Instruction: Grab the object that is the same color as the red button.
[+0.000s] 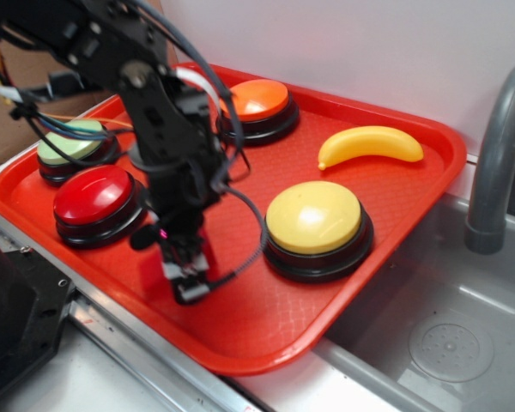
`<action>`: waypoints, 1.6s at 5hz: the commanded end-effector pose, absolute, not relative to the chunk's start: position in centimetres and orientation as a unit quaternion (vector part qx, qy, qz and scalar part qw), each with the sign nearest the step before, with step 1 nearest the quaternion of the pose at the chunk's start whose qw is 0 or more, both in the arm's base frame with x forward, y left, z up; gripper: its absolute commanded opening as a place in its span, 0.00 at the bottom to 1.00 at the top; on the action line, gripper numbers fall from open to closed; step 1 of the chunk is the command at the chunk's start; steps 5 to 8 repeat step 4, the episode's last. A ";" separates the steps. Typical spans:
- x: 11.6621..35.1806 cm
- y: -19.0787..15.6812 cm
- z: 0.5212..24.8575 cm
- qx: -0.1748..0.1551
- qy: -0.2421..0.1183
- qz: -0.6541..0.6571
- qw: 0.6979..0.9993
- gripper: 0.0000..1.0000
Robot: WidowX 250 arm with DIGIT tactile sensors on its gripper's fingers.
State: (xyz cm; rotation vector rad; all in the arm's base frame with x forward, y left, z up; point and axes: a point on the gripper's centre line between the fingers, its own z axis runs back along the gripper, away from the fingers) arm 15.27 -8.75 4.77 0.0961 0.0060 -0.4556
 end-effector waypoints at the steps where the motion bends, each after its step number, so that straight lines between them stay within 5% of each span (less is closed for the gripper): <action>1: 15.2 -5.6 15.9 0.067 -0.016 -0.091 0.993 0.00; 3: 14.2 -2.5 24.6 0.088 -0.040 -0.008 0.995 0.00; 4: 14.4 -2.1 24.5 0.064 -0.022 -0.040 0.997 0.00; 8: 14.4 -2.1 24.5 0.064 -0.022 -0.040 0.997 0.00</action>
